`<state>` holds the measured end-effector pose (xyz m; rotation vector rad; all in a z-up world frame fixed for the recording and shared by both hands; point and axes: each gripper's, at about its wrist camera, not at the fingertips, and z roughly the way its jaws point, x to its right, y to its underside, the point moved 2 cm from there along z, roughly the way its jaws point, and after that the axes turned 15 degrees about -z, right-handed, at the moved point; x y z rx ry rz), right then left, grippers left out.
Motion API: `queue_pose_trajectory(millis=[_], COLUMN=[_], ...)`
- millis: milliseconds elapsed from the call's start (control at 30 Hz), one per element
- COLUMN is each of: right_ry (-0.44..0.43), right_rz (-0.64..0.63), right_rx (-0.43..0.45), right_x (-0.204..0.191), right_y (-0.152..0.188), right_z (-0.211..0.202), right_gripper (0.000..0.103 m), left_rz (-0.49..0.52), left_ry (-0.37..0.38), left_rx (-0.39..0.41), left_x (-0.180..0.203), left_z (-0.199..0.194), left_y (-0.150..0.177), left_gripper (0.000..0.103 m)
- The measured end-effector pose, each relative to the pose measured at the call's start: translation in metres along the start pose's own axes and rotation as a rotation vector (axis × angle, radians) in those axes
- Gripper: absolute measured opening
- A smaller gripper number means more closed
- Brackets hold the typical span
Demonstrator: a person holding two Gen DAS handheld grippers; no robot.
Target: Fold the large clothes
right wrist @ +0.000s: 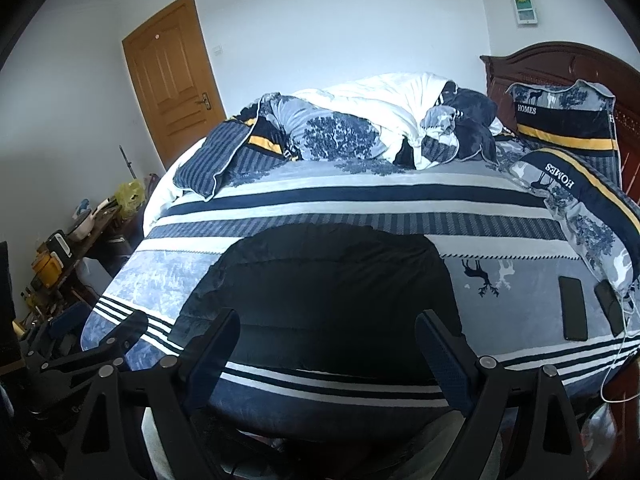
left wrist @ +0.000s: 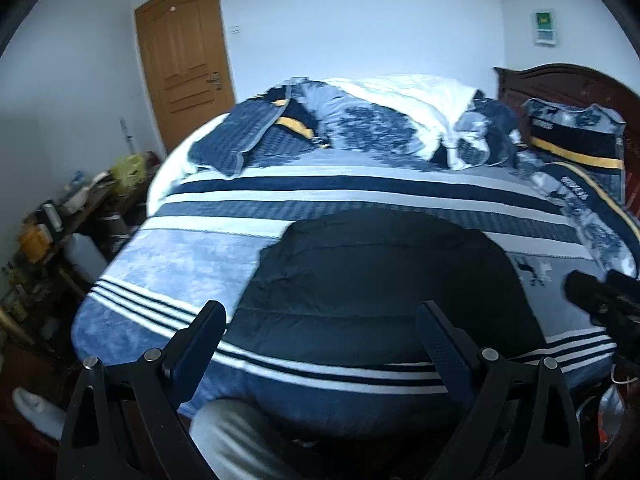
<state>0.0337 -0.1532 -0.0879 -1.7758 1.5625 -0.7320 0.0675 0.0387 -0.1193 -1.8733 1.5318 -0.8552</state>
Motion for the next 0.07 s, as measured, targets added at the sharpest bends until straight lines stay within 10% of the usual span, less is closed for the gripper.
queue_pose_trajectory(millis=[67], right_ry=[-0.006], right_rz=[0.001], right_rx=[-0.026], right_x=[0.001], right_y=[0.003], right_z=[0.014], right_gripper=[0.091], left_rz=[-0.007], left_ry=[0.019], left_rx=[-0.068], left_x=[-0.003], left_z=[0.021], left_y=[0.005], left_gripper=[0.096])
